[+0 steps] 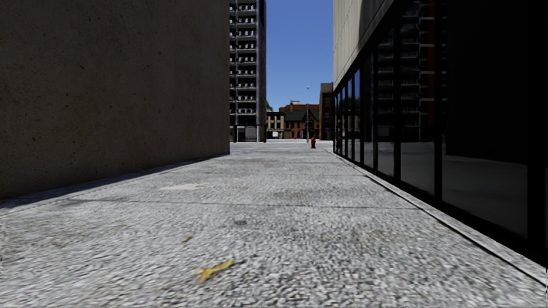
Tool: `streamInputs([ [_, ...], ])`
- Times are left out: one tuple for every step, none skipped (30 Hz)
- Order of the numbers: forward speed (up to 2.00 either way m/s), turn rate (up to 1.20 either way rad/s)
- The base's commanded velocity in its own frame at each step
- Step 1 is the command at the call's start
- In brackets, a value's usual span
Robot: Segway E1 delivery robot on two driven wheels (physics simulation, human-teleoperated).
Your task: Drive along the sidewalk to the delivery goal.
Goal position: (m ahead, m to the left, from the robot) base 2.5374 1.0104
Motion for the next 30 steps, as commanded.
streamInputs([
  [2.00,0.31],
  [2.00,0.21],
  [2.00,0.18],
  [1.96,0.16],
  [1.68,0.04],
  [1.26,0.00],
  [0.78,0.00],
  [0.34,0.00],
  [0.34,0.00],
  [0.00,0.00],
  [0.00,0.00],
  [0.00,0.00],
  [0.00,0.00],
  [0.00,0.00],
  [0.00,0.00],
  [0.00,0.00],
  [0.00,0.00],
  [0.00,0.38],
  [0.00,0.68],
  [0.00,0.85],
  [0.00,0.85],
  [0.00,0.90],
  [0.00,0.91],
  [0.00,0.91],
  [0.00,0.91],
  [0.00,0.00],
  [0.00,0.00],
  [0.00,0.00],
  [0.00,0.00],
  [0.00,0.00],
])
